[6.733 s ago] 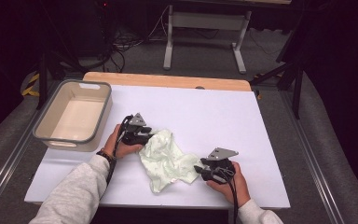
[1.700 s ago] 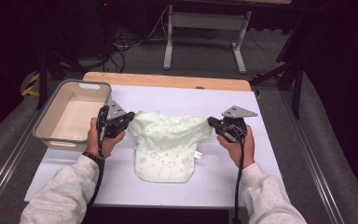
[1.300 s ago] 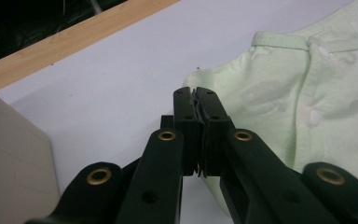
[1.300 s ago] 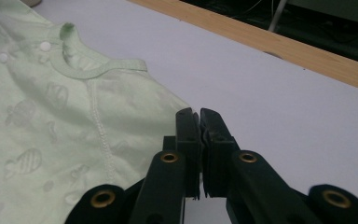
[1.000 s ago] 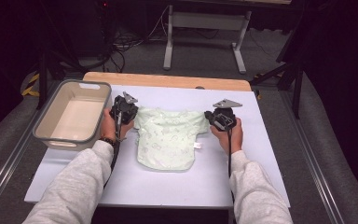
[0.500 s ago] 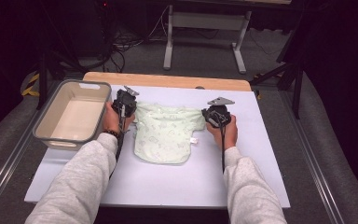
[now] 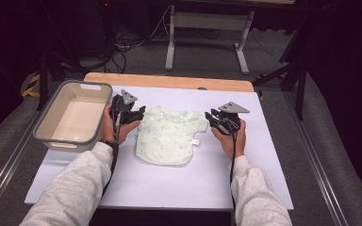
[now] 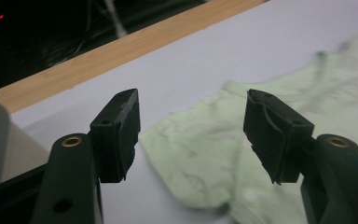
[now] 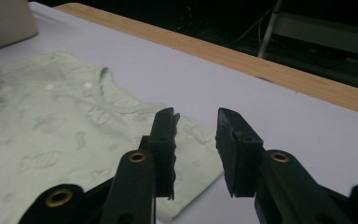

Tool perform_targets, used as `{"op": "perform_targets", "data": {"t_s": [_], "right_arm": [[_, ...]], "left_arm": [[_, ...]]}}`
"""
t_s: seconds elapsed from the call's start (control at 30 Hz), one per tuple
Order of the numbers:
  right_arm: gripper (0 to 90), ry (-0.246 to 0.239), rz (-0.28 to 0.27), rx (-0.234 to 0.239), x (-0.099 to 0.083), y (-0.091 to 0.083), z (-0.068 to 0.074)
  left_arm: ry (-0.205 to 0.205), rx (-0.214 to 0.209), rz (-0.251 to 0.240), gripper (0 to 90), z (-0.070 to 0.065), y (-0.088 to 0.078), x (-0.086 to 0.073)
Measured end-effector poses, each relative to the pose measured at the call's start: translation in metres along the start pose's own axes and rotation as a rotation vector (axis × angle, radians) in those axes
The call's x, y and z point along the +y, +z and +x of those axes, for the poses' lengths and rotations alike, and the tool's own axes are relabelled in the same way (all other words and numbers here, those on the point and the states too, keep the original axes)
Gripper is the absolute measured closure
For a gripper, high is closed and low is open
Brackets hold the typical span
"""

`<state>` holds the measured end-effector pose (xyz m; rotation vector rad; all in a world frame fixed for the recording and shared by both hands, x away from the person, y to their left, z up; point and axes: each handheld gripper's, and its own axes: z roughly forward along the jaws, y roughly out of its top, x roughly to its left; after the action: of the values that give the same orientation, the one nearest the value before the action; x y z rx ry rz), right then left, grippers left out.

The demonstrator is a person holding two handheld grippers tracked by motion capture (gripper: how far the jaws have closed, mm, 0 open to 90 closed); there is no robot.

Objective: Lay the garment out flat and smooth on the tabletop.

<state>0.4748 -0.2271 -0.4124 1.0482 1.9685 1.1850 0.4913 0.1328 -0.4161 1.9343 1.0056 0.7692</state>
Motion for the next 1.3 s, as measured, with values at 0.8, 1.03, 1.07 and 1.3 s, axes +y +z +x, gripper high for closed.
{"op": "perform_targets", "data": {"t_s": [0.8, 1.03, 1.07, 1.3], "right_arm": [[64.6, -0.164, 0.128, 0.345, -0.053, -0.033, 0.082], [59.9, -0.177, 0.197, 0.365, -0.060, -0.029, 0.087], [60.5, -0.174, 0.216, 0.371, -0.063, -0.026, 0.086], [77.1, -0.187, 0.230, 0.347, -0.063, -0.025, 0.087]], "left_arm": [[0.172, -0.393, 0.104, 42.5, -0.027, -0.036, -0.080], [0.166, -0.434, 0.144, 52.8, -0.030, -0.037, -0.087], [0.168, -0.441, 0.143, 57.1, -0.030, -0.038, -0.088], [0.159, -0.457, 0.147, 84.0, -0.029, -0.041, -0.089]]}}
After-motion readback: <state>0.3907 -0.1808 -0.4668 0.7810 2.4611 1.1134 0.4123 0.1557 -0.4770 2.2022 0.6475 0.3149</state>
